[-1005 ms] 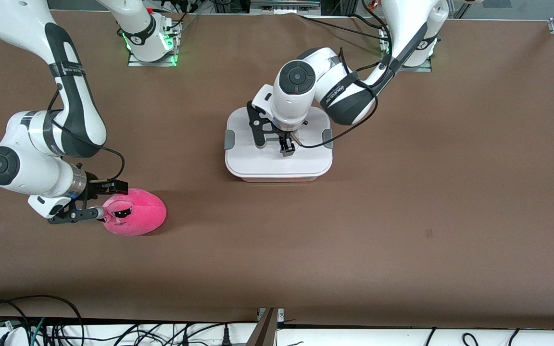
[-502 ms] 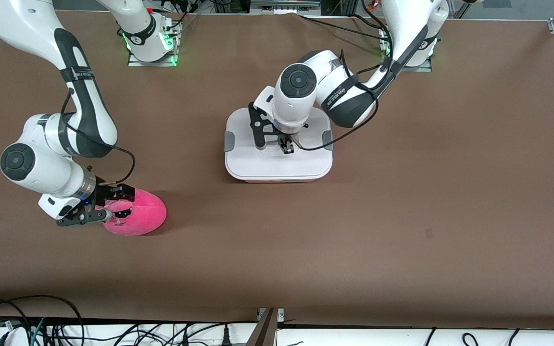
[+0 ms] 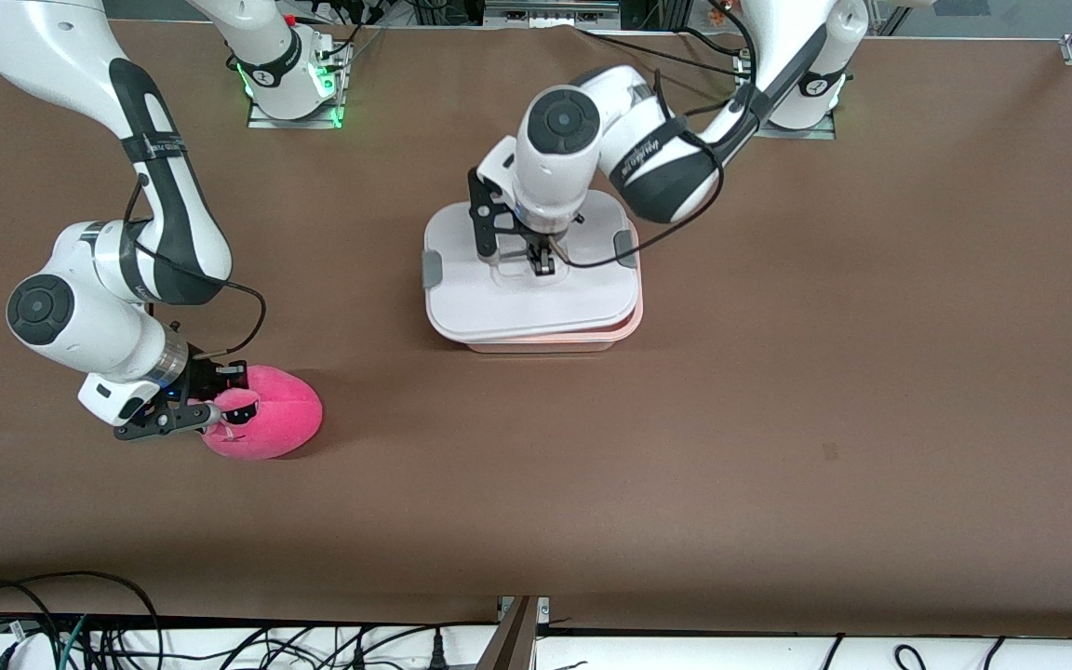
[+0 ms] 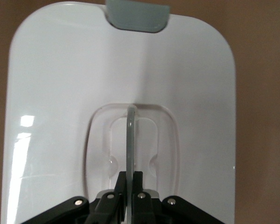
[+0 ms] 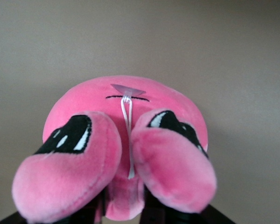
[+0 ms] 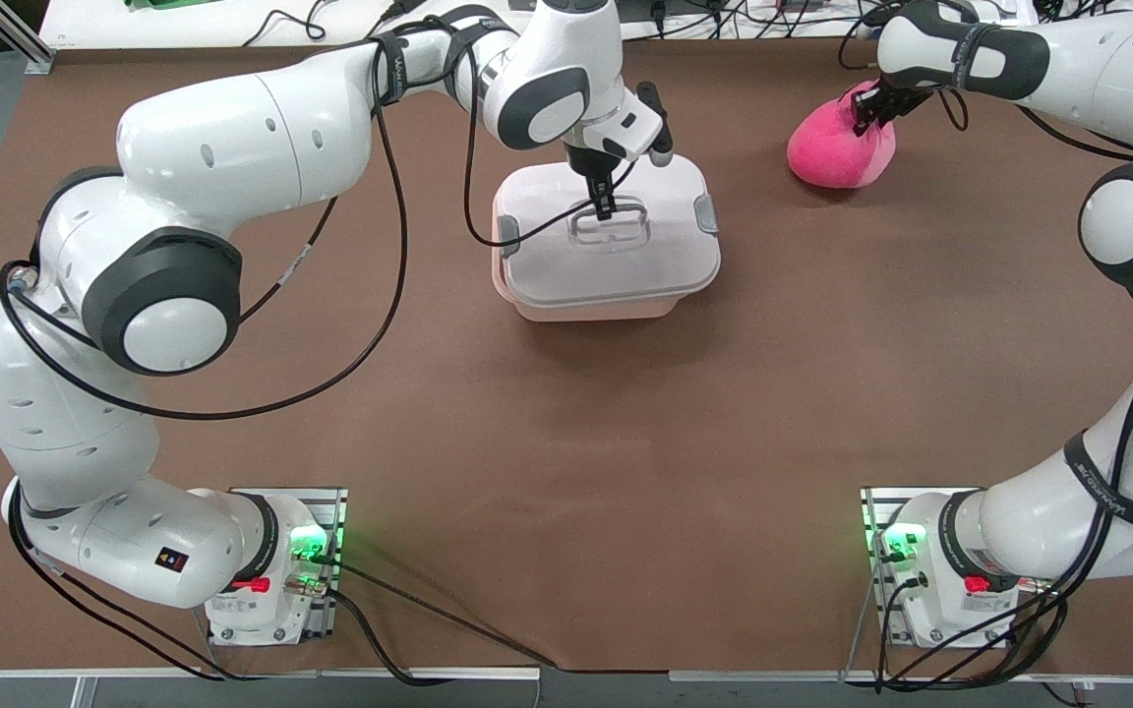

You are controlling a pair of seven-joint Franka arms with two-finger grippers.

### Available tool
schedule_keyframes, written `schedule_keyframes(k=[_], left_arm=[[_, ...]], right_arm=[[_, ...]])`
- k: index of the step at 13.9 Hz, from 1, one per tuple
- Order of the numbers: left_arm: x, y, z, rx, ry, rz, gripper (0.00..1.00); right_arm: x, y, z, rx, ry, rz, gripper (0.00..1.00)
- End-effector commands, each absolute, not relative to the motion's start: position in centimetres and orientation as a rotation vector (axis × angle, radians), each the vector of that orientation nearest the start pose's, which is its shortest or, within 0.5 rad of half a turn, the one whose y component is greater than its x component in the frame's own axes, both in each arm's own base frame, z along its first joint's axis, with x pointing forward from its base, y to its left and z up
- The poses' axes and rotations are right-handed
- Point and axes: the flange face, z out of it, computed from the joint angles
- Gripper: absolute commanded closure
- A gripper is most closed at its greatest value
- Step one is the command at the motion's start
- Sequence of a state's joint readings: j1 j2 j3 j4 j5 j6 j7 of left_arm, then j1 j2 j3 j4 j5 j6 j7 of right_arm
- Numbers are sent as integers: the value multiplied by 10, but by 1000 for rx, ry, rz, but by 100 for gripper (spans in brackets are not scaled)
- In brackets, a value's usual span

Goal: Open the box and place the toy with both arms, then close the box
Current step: 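Lift the white lid off the box and set it aside with the left gripper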

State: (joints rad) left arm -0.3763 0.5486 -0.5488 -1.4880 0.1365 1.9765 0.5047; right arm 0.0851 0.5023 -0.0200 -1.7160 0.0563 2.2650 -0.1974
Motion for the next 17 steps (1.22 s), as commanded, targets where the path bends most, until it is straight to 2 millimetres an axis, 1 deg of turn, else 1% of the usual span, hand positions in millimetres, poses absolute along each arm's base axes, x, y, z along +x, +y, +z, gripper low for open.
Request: schedule_keyframes(k=[1, 3, 4, 5, 6, 7, 8, 9, 10, 12, 13, 14, 15, 16, 17], left_arm=[[470, -498, 428, -2424, 2191, 40, 96], [479, -476, 451, -2435, 2149, 60, 100], [489, -457, 455, -2459, 2106, 100, 100], [501, -438, 455, -2495, 2067, 143, 100], [514, -414, 460, -2532, 2018, 175, 100], [531, -388, 465, -2526, 2014, 180, 100], [554, -355, 469, -2505, 2059, 159, 100], [575, -321, 473, -2482, 2101, 146, 100], [590, -290, 475, -2466, 2133, 157, 100], [612, -230, 473, -2470, 2220, 152, 100], [619, -203, 472, -2462, 2246, 166, 100], [624, -172, 471, -2490, 2242, 201, 100], [629, -138, 472, -2523, 2222, 208, 100], [634, -109, 474, -2516, 2243, 188, 100], [638, -84, 475, -2504, 2284, 154, 100]], right_arm=[[669, 46, 295, -3075, -375, -79, 100], [669, 46, 296, -3075, -375, -79, 100], [670, 47, 296, -3074, -375, -82, 100], [671, 47, 298, -3074, -375, -79, 100], [671, 47, 302, -3074, -376, -86, 100], [671, 53, 308, -3069, -394, -96, 100], [670, 58, 313, -3061, -403, -86, 100], [670, 64, 326, -3054, -419, -74, 100], [669, 76, 340, -3041, -445, -58, 100], [661, 106, 370, -3009, -508, -19, 100], [656, 122, 385, -2992, -551, 0, 100], [651, 134, 403, -2978, -586, 30, 100], [647, 144, 417, -2966, -626, 77, 100], [641, 161, 436, -2945, -679, 116, 100], [637, 171, 452, -2927, -718, 154, 100]])
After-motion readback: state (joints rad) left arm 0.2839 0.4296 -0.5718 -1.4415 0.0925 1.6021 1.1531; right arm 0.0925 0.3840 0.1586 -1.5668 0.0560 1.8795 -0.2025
